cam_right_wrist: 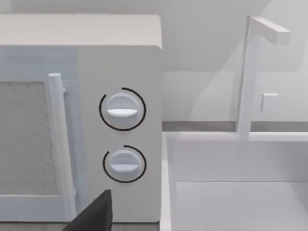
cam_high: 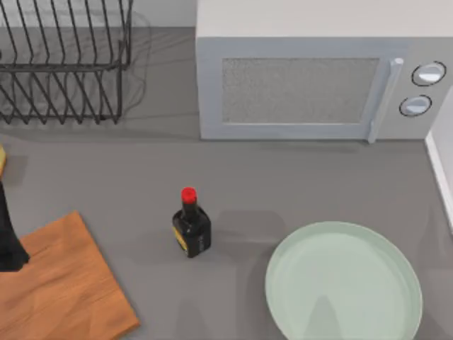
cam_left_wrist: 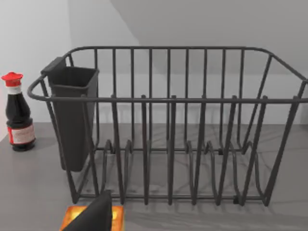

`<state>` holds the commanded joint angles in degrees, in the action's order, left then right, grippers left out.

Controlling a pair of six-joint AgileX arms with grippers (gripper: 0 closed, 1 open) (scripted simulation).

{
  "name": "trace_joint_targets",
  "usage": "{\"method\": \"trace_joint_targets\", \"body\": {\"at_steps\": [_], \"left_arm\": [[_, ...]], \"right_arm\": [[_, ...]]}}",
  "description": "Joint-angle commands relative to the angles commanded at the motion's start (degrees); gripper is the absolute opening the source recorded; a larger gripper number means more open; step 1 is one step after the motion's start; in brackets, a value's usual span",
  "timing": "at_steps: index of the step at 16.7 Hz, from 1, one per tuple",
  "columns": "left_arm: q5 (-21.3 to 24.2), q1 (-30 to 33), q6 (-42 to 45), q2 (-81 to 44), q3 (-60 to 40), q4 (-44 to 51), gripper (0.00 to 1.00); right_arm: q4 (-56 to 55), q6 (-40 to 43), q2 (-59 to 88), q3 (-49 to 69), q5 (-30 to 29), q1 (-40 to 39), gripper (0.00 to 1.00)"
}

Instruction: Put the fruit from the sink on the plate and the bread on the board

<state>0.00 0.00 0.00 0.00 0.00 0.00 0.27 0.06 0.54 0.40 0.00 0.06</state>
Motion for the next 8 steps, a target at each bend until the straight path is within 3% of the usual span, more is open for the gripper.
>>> {"method": "trace_joint_targets", "body": {"at_steps": [8], "left_arm": [[0.0, 0.0, 0.0, 0.0, 0.0, 0.0, 1.0]], "right_arm": [[11.5, 2.5, 22.9, 17.6, 0.0, 2.7, 1.0]]}}
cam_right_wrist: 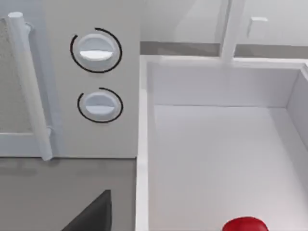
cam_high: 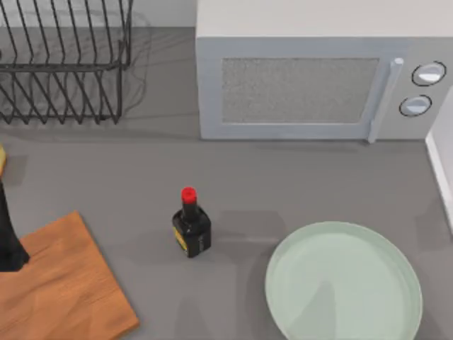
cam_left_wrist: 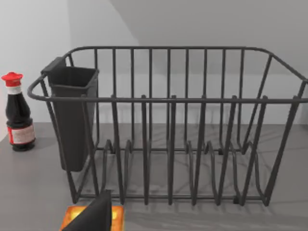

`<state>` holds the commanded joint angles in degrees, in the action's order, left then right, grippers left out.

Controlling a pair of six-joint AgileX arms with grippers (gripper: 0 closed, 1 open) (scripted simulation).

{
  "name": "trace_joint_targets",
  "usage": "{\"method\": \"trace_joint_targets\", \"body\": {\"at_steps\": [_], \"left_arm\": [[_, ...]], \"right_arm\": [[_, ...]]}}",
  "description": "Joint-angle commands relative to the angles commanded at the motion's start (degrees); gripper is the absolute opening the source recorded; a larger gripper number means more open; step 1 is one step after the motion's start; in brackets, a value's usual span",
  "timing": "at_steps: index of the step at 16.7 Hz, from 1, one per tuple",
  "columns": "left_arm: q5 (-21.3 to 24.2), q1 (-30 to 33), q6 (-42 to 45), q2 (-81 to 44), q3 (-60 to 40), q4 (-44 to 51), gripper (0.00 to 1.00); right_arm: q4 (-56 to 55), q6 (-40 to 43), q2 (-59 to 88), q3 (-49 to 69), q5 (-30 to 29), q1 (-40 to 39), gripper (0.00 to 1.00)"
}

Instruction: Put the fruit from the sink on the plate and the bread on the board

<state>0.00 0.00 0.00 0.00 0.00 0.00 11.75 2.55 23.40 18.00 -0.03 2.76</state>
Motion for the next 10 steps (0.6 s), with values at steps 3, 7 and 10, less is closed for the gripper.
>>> {"method": "trace_joint_targets", "body": {"at_steps": [3, 7, 10], "left_arm": [[0.0, 0.0, 0.0, 0.0, 0.0, 0.0, 1.0], [0.0, 0.0, 0.0, 0.0, 0.0, 0.0, 1.0], [0.0, 0.0, 0.0, 0.0, 0.0, 0.0, 1.0]], "right_arm": [[7.1, 1.6, 14.2, 10.9, 0.0, 1.7, 1.0], [17.4, 3.8, 34.7, 26.7, 0.0, 4.1, 1.0], [25.1, 5.5, 50.1, 38.5, -0.1, 5.9, 1.0]]}}
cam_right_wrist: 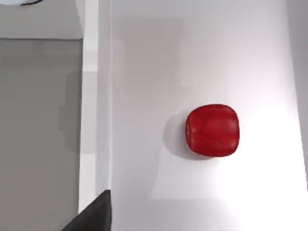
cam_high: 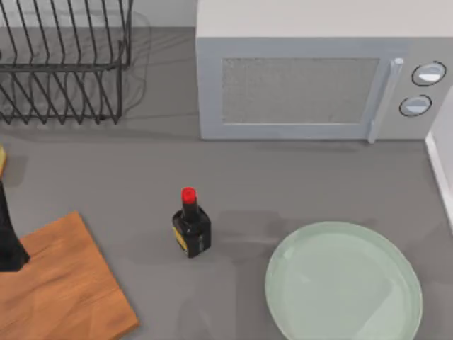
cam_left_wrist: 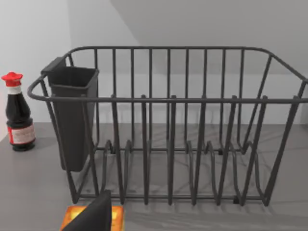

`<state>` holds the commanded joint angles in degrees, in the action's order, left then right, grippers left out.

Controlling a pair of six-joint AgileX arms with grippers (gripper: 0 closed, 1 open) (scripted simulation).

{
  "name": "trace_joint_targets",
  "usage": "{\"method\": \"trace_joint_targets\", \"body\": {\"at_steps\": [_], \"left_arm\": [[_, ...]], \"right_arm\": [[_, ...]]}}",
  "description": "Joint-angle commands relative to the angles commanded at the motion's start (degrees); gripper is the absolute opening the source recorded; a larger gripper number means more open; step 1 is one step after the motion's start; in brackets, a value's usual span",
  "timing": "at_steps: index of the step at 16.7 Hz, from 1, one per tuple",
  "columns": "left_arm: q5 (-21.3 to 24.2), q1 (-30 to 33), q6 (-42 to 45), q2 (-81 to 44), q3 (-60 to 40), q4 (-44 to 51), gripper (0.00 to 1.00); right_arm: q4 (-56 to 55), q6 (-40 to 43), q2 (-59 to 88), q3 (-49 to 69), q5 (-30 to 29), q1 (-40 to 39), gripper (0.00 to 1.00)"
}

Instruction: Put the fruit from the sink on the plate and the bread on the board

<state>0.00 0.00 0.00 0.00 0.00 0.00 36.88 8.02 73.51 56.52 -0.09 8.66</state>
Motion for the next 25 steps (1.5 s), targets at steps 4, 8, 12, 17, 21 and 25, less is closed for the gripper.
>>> {"method": "trace_joint_targets", "body": {"at_steps": [4, 8, 12, 17, 21, 25], "left_arm": [[0.0, 0.0, 0.0, 0.0, 0.0, 0.0, 1.0], [0.0, 0.0, 0.0, 0.0, 0.0, 0.0, 1.0], [0.0, 0.0, 0.0, 0.0, 0.0, 0.0, 1.0], [0.0, 0.0, 0.0, 0.0, 0.0, 0.0, 1.0], [0.0, 0.0, 0.0, 0.0, 0.0, 0.0, 1.0], [0.0, 0.0, 0.0, 0.0, 0.0, 0.0, 1.0]], "right_arm": [[9.5, 2.1, 19.0, 14.6, 0.0, 2.2, 1.0], [17.4, 3.8, 34.6, 26.6, 0.0, 4.1, 1.0], [22.7, 4.9, 45.4, 34.8, -0.1, 5.3, 1.0], [24.7, 5.4, 49.3, 37.9, -0.1, 5.8, 1.0], [24.6, 5.3, 49.2, 37.8, -0.1, 5.5, 1.0], [20.5, 5.3, 51.9, 35.9, -0.1, 5.5, 1.0]]}}
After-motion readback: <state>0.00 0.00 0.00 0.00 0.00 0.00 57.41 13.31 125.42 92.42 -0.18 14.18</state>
